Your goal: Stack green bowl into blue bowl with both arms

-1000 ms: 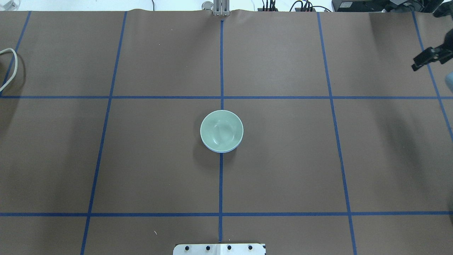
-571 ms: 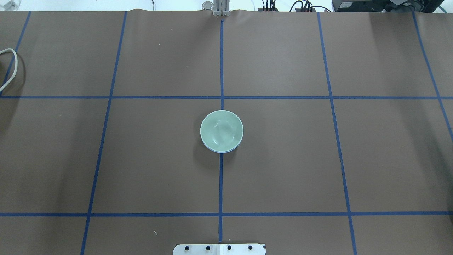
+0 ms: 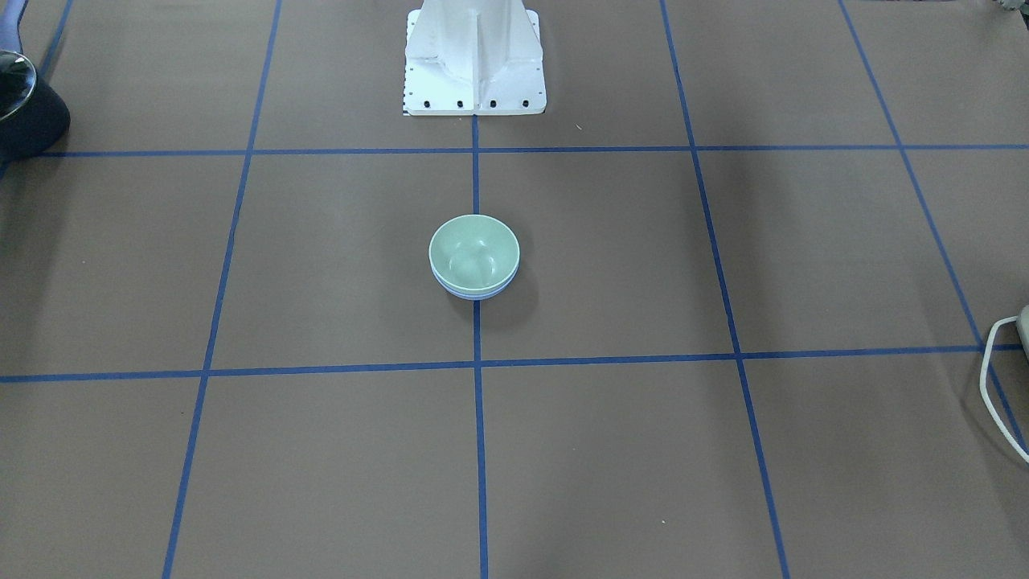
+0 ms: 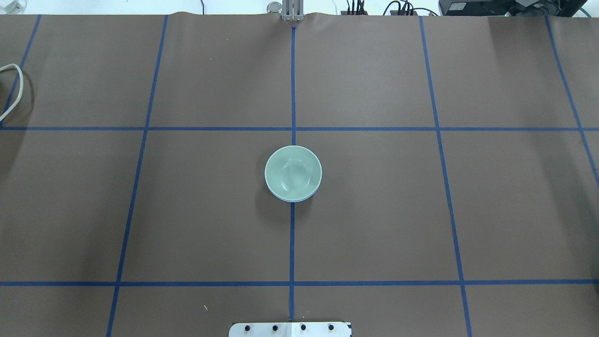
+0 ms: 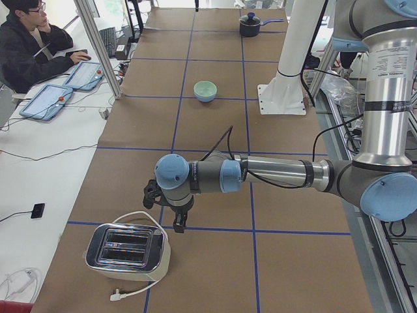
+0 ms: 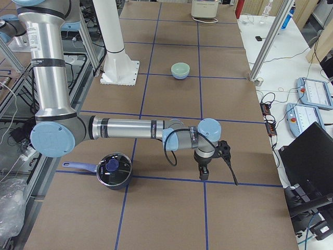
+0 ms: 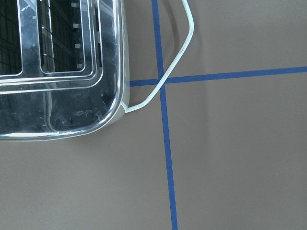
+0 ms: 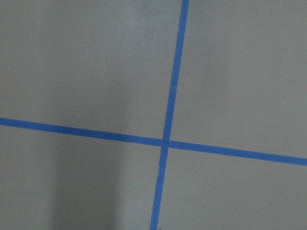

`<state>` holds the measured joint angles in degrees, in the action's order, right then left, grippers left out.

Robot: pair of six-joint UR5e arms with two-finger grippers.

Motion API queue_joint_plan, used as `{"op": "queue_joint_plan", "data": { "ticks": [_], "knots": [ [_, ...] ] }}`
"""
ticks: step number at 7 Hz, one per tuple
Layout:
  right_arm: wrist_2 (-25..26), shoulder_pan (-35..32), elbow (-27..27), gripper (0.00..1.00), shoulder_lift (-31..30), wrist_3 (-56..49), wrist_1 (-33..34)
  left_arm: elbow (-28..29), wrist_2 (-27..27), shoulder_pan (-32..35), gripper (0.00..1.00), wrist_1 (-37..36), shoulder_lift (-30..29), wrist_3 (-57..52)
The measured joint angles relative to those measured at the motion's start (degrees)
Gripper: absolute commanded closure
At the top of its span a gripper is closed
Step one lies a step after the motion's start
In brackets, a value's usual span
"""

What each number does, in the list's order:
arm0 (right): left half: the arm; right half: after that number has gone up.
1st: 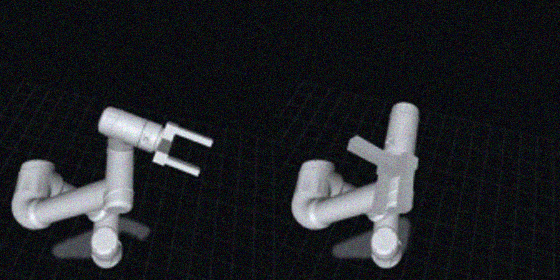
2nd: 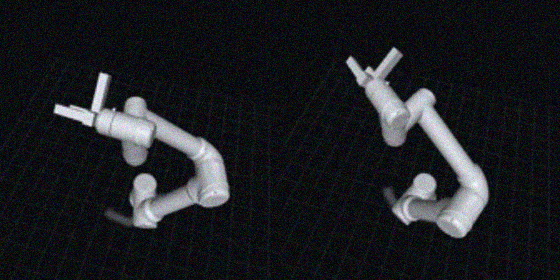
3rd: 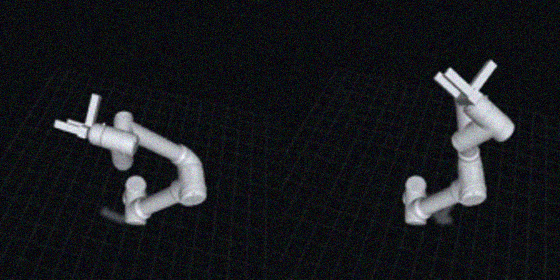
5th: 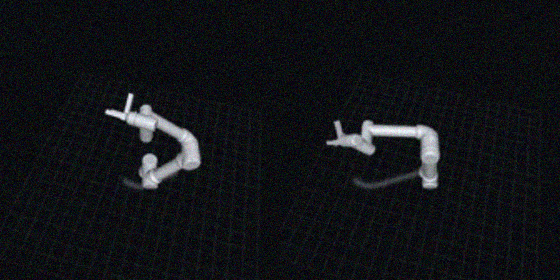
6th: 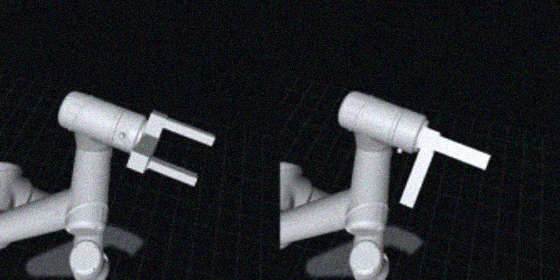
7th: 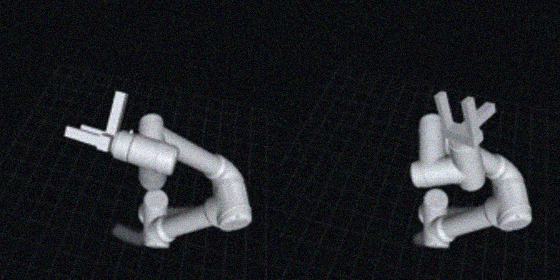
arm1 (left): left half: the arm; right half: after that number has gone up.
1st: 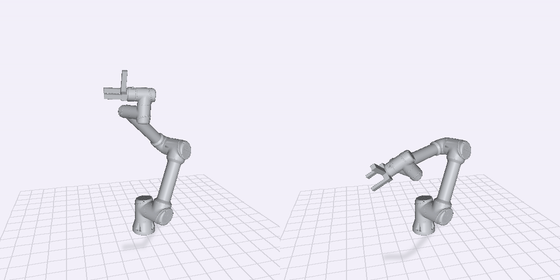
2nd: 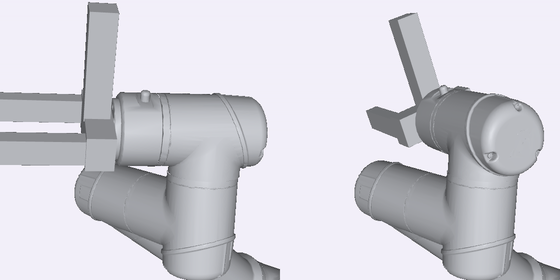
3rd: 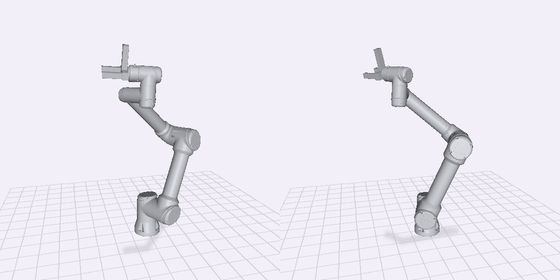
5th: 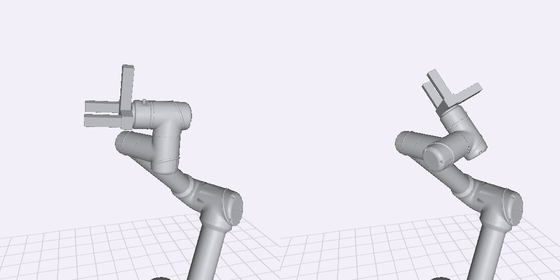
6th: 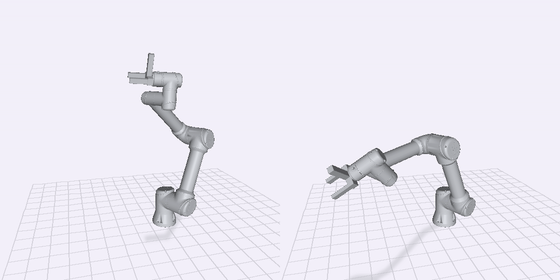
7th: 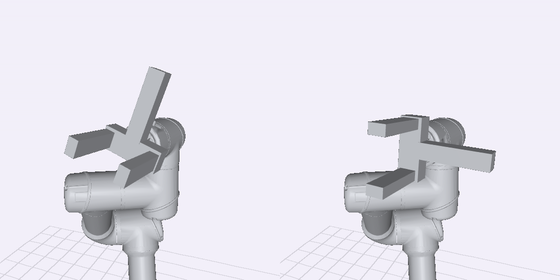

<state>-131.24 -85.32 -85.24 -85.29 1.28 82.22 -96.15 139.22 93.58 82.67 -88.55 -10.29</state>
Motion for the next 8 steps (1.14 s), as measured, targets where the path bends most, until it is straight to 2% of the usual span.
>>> {"op": "queue_joint_plan", "data": {
  "ticks": [8],
  "knots": [
    [0.0, 0.0, -0.3, 0.0, -0.7, 0.0, -0.2, 0.2, -0.8, 0.1, 0.0, 1.0, 0.2, 0.4]
  ]
}}
